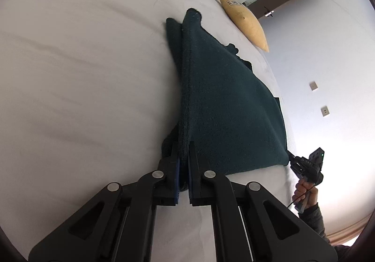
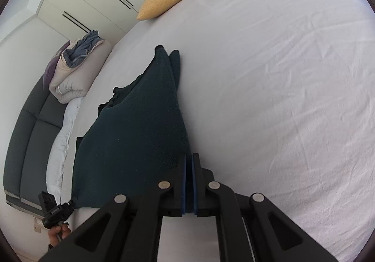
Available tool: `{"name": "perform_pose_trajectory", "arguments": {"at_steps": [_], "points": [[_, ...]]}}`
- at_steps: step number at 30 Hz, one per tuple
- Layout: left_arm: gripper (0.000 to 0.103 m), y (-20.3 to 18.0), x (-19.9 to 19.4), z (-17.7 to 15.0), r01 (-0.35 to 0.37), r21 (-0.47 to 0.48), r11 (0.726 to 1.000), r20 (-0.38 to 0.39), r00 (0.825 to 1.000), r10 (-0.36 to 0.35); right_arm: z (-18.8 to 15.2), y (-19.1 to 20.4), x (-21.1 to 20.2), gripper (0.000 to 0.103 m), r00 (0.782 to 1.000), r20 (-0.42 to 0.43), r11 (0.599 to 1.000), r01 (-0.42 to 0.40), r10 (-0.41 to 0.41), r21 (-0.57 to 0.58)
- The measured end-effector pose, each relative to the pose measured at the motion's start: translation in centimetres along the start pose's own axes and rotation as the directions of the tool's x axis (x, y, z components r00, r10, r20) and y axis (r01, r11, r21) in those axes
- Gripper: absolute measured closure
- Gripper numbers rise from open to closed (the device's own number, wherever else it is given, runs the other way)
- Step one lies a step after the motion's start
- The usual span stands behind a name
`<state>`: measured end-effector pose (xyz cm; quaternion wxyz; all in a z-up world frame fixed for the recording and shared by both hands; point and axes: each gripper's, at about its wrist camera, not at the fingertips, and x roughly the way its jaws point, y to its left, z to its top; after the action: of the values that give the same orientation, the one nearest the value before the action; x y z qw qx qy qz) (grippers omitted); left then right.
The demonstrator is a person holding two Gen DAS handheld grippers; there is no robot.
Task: Fold small clothes
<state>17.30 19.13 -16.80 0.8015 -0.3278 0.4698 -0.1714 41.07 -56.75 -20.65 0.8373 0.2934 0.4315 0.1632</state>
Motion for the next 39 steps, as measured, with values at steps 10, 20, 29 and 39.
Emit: {"name": "perform_pose_trajectory", "arguments": {"at_steps": [10, 20, 29, 39], "points": [[0.099, 0.6, -0.3, -0.4, 0.029, -0.004, 1.0, 0.031, 0.999, -0.029, 2.5, 2.2, -1.8, 0.068, 0.996, 0.082, 1.0, -0.02, 0.021, -0.016], [0.099, 0.6, 0.0, -0.4, 0.017, -0.013, 1.0, 0.023, 1.0, -0.017, 2.7, 2.4, 2.0, 0.097, 0.998, -0.016, 0.998, 0.064, -0.065, -0.027], [0.099, 0.7, 0.2, -0.3, 0.019, -0.022, 1.0, 0.025, 1.0, -0.019, 0.6, -1.3, 0.3, 0.098, 0.998, 0.068, 0.99, -0.004, -0.006, 0.141], [0.097, -1.7, -3.8, 1.0, -0.08, 0.028, 0.996, 0.079, 0.994, 0.077, 4.7, 4.8, -2.3, 0.059, 0.983, 0.167, 0.996, 0.086, -0.078, -0.037]]}}
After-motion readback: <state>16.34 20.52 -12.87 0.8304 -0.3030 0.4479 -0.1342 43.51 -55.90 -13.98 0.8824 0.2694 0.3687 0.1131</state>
